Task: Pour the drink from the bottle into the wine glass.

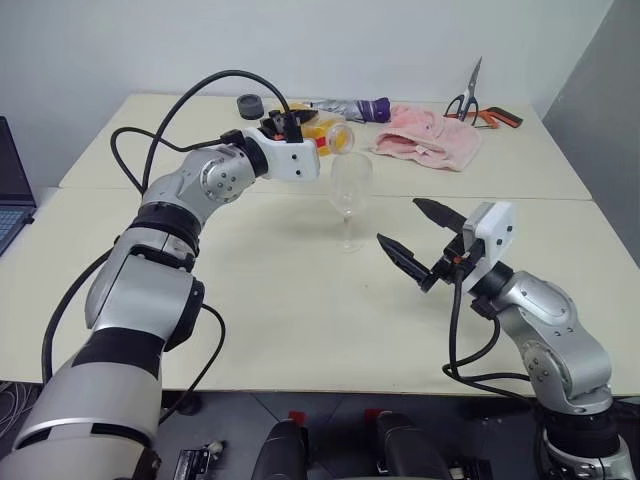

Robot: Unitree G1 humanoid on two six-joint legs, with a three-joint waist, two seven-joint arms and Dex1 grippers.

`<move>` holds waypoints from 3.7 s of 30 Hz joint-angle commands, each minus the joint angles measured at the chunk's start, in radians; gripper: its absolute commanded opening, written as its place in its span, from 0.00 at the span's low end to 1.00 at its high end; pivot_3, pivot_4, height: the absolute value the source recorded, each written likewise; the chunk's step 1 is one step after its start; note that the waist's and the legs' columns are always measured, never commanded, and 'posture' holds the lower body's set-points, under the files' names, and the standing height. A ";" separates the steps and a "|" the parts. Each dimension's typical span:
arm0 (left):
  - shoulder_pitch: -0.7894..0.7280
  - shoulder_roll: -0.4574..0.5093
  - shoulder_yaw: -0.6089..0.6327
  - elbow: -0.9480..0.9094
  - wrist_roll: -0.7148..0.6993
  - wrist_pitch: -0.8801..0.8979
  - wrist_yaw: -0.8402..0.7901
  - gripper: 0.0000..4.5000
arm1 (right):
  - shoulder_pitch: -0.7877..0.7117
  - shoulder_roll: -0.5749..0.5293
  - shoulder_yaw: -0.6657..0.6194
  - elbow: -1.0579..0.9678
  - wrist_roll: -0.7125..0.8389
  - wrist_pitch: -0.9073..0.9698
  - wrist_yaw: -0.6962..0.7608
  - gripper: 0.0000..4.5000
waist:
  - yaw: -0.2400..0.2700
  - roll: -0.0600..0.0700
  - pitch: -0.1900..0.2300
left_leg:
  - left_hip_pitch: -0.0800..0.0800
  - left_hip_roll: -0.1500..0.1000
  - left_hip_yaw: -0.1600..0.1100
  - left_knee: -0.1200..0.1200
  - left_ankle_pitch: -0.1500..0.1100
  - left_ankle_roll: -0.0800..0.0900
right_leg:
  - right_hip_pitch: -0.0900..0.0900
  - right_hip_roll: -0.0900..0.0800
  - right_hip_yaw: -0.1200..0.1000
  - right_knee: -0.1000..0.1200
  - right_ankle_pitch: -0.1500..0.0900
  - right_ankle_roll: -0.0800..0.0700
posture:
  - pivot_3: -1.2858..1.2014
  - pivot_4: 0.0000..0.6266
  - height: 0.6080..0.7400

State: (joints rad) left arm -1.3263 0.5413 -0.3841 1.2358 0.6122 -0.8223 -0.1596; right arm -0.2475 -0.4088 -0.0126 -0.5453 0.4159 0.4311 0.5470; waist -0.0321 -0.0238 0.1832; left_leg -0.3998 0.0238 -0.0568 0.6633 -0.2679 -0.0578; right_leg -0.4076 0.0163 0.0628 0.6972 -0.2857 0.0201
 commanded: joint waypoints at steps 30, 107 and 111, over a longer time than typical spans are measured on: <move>-0.107 0.050 -0.080 0.011 0.124 -0.037 0.202 0.38 | 0.022 -0.069 -0.021 -0.057 0.050 0.023 0.007 1.00 | 0.000 0.000 0.000 | 0.000 0.000 0.000 0.000 0.000 0.000 | 0.000 0.000 0.000 0.000 0.000 0.000 | 0.52 0.24 1.00; -0.139 0.039 -0.117 0.029 0.152 0.015 0.252 0.38 | 0.045 -0.015 0.076 -0.112 0.012 0.029 -0.063 1.00 | 0.000 0.000 0.000 | 0.000 0.000 0.000 0.001 0.000 0.000 | 0.000 0.000 0.000 0.001 0.000 0.000 | 0.52 0.24 1.00; -0.139 0.038 -0.118 0.031 0.152 0.016 0.252 0.38 | 0.045 -0.013 0.076 -0.113 0.010 0.029 -0.063 1.00 | 0.000 0.000 0.000 | 0.000 0.000 0.000 0.001 0.000 0.000 | 0.000 0.000 0.000 0.001 0.000 0.000 | 0.52 0.24 1.00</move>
State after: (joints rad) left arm -1.4121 0.5735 -0.5073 1.2740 0.7690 -0.8104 0.0755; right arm -0.2030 -0.4243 0.0633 -0.6143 0.4191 0.4657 0.4828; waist -0.0320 -0.0238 0.1831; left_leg -0.3996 0.0235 -0.0565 0.6646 -0.2678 -0.0579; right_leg -0.4076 0.0159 0.0630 0.6986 -0.2857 0.0201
